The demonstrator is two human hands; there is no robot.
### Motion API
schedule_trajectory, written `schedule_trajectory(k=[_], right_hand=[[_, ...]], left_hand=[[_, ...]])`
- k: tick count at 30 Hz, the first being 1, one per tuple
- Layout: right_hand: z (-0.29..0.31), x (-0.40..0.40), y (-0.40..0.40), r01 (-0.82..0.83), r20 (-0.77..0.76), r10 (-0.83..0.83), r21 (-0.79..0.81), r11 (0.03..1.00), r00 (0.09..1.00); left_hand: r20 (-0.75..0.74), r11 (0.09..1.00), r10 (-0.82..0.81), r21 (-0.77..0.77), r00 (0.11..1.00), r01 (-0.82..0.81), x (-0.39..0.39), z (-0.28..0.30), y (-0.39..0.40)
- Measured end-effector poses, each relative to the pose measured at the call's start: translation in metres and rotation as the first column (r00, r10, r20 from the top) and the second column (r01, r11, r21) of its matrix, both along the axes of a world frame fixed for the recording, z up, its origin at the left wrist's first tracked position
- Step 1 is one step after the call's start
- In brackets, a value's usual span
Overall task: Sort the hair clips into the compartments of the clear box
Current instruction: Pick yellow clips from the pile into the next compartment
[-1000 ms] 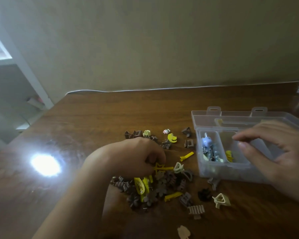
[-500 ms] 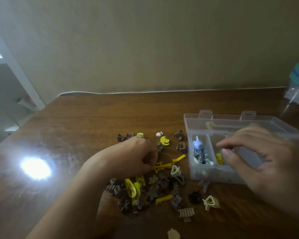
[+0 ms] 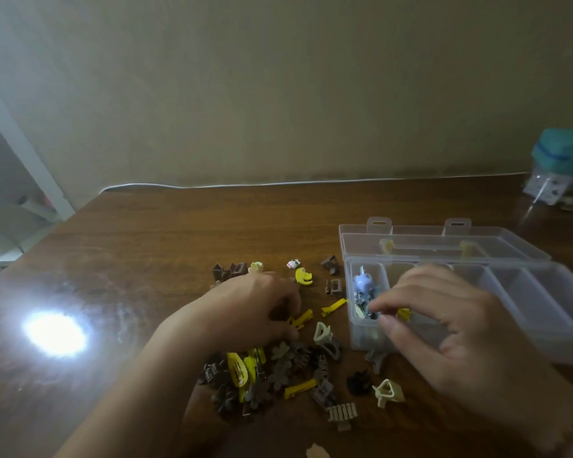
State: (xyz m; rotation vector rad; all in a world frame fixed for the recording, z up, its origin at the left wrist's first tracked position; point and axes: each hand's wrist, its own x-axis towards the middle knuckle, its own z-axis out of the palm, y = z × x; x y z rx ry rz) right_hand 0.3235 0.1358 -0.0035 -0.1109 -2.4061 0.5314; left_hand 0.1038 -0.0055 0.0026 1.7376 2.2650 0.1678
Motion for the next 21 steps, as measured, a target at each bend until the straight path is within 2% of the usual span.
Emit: schedule_trajectory(k=[6, 8, 9, 11, 12, 15, 17, 19, 21], right_hand=[[0.0, 0.001, 0.001, 0.003, -0.005, -0.003, -0.011, 1.0, 1.0], [0.0, 0.001, -0.001, 0.005, -0.015, -0.006, -0.014, 1.0, 1.0], [0.0, 0.0, -0.002, 0.006, -0.023, -0.006, -0.018, 1.0, 1.0], [0.001, -0.001, -0.007, 0.007, -0.035, -0.009, -0.048, 0.999, 0.999], [0.001, -0.002, -0.01, 0.016, -0.041, -0.018, -0.066, 0.998, 0.999], [-0.001, -0.004, -0.014, 0.053, -0.078, -0.057, -0.057, 0.997, 0.995], [0.001, -0.002, -0.011, 0.087, -0.124, -0.094, -0.057, 0.995, 0.988], [0.007, 0.003, -0.003, 0.164, -0.163, -0.181, -0.112, 0.98, 0.97], [0.012, 0.009, 0.008, 0.251, -0.184, -0.277, -0.152, 0.956, 0.943]], left_hand=[[0.026, 0.996, 0.074, 0.04, 0.997, -0.075, -0.003, 0.006, -0.003], [0.078, 0.985, 0.11, 0.128, 0.991, -0.119, -0.002, 0.013, -0.005], [0.152, 0.971, 0.104, 0.196, 0.983, -0.134, 0.001, 0.017, -0.006], [0.307, 0.927, 0.026, 0.349, 0.951, -0.138, 0.015, 0.023, -0.006], [0.332, 0.898, -0.035, 0.425, 0.943, -0.117, 0.024, 0.025, -0.005], [0.231, 0.794, -0.183, 0.608, 0.956, 0.005, 0.053, 0.023, 0.003], [0.204, 0.746, -0.206, 0.665, 0.957, 0.019, 0.062, 0.02, 0.007], [0.2, 0.734, -0.165, 0.679, 0.966, -0.015, 0.058, 0.016, 0.011], [0.12, 0.763, -0.077, 0.646, 0.99, -0.019, 0.048, 0.01, 0.013]])
